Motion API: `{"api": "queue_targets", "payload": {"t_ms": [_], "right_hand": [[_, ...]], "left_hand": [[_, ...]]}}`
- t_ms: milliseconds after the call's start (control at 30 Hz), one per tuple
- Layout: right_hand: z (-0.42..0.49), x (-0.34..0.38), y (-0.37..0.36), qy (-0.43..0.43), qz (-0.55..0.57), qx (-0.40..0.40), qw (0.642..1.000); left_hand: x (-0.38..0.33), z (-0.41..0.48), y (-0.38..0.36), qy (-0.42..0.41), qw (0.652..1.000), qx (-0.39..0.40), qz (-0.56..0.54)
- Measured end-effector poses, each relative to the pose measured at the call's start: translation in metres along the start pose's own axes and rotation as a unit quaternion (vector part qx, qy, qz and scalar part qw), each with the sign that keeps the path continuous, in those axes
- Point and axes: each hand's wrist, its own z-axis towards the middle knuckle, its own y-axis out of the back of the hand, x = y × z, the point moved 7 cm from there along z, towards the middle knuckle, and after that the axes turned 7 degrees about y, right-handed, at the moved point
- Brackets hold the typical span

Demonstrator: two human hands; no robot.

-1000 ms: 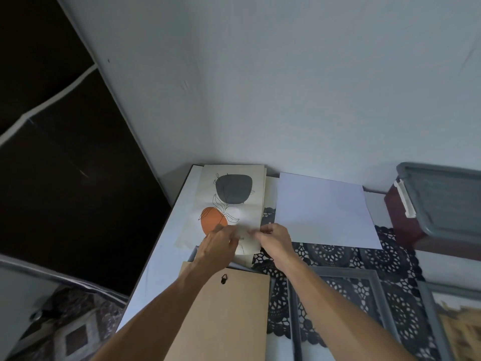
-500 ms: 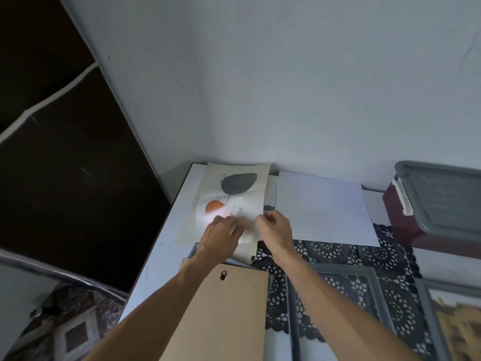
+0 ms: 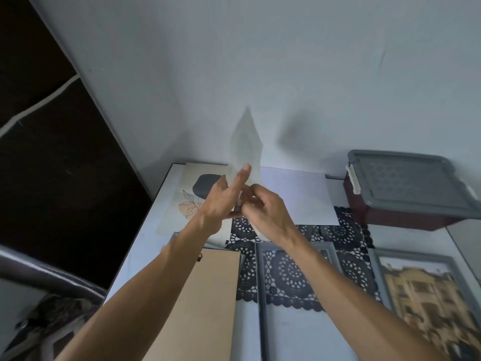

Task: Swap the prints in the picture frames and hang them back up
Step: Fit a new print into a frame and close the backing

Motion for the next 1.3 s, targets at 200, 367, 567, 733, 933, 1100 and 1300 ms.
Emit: {"api": "queue_targets", "payload": {"t_ms": [200,367,567,733,933,1100,1300], "right_hand": [[-0.067,-0.015,0.056,-0.028,0.045,-0.071,0.996],[-0.128,-0.076,0.124,-0.140,-0.113,-0.182,0.967],[-0.188,-0.116,0.146,-0.201,-0.095,-0.149,0.964],[-0.226,-0.136,0.135,-0.227,-0.150,-0.027,0.962],[-0.245,-0.147,0.126,-0.227,-0.231,0.034,0.946],[-0.250,-0.140,0.122,-0.190,-0.318,0.011,0.929],[-0.251,-0.146,0.117,-0.170,-0.413,0.011,0.895]], "left_hand": [[0.008,-0.031,-0.040,-0.012,0.996,-0.088,-0.027],[0.050,-0.074,-0.081,0.043,0.985,-0.031,-0.164],[0.121,-0.101,-0.106,0.085,0.990,-0.017,-0.111],[0.177,-0.117,-0.107,0.094,0.986,-0.077,0.110],[0.192,-0.131,-0.116,0.077,0.901,-0.124,0.408],[0.194,-0.134,-0.120,0.040,0.855,-0.144,0.497],[0.203,-0.134,-0.121,0.022,0.830,-0.160,0.533]]}}
